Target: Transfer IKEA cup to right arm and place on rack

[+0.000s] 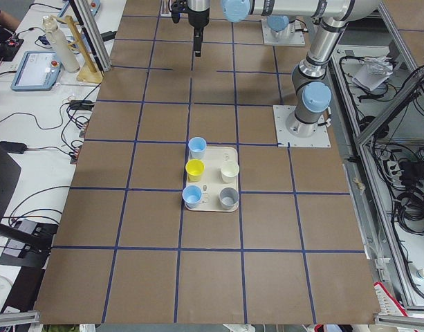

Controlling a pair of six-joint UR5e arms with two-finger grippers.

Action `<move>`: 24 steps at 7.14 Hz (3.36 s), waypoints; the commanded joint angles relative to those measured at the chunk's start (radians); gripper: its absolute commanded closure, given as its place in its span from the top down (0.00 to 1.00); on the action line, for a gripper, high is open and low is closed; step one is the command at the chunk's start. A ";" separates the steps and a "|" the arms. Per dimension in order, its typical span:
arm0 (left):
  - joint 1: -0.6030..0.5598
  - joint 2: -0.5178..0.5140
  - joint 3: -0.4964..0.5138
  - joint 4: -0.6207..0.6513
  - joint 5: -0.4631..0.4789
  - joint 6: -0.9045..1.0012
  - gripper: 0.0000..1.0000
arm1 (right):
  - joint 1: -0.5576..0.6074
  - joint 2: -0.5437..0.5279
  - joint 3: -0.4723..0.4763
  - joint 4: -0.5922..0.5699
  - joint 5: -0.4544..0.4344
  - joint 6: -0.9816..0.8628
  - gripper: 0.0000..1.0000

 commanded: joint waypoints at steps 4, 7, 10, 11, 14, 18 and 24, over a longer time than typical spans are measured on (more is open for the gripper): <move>-0.045 -0.002 0.089 -0.014 0.016 -0.028 1.00 | -0.007 0.017 0.014 -0.014 0.003 0.007 0.19; -0.022 -0.030 0.059 0.011 0.014 -0.002 1.00 | -0.007 0.046 0.014 -0.016 0.002 0.006 0.19; 0.010 0.008 0.036 0.003 0.040 0.023 1.00 | -0.007 0.068 0.015 -0.016 -0.004 0.006 0.20; 0.007 0.027 0.042 0.002 0.040 0.021 1.00 | -0.007 0.073 0.015 -0.016 -0.006 0.004 0.20; 0.010 0.021 0.028 0.012 0.038 0.026 1.00 | -0.007 0.093 0.015 -0.019 -0.004 0.006 0.24; 0.001 0.021 0.043 -0.003 0.029 0.024 1.00 | -0.007 0.097 0.015 -0.020 -0.009 0.015 0.51; -0.004 -0.002 0.008 0.017 0.023 0.024 1.00 | -0.007 0.103 0.014 -0.013 -0.014 0.017 1.00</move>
